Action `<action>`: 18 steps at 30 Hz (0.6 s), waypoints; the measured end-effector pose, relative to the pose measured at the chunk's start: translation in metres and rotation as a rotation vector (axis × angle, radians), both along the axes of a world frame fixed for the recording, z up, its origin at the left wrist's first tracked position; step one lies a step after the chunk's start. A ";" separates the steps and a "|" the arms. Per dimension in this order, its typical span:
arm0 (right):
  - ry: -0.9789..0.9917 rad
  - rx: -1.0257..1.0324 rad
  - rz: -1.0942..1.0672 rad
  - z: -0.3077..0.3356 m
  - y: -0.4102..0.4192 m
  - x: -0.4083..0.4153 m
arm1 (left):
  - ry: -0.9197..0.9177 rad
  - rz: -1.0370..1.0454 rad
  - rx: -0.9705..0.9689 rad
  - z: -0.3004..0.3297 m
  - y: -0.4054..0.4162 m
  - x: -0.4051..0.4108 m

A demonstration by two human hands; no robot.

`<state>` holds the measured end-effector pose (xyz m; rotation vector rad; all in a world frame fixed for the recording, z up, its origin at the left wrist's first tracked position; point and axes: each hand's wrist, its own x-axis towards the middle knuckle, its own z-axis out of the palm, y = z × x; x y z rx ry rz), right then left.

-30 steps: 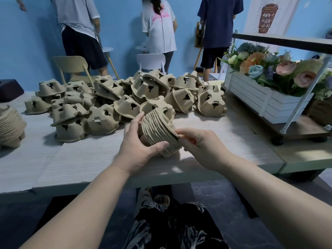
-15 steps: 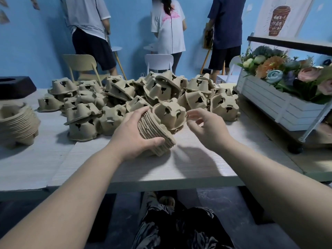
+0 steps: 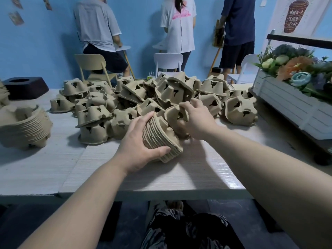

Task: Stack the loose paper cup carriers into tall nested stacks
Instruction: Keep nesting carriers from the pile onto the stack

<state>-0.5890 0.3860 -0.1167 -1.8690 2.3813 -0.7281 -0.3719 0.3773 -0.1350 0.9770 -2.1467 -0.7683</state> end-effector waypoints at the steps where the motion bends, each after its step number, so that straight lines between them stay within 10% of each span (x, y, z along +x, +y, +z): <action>1: -0.030 -0.020 -0.004 -0.001 0.001 -0.001 | 0.010 -0.003 0.006 -0.001 0.000 0.000; 18: -0.157 -0.320 -0.177 -0.027 0.076 -0.035 | 0.037 -0.010 0.025 -0.004 -0.001 0.000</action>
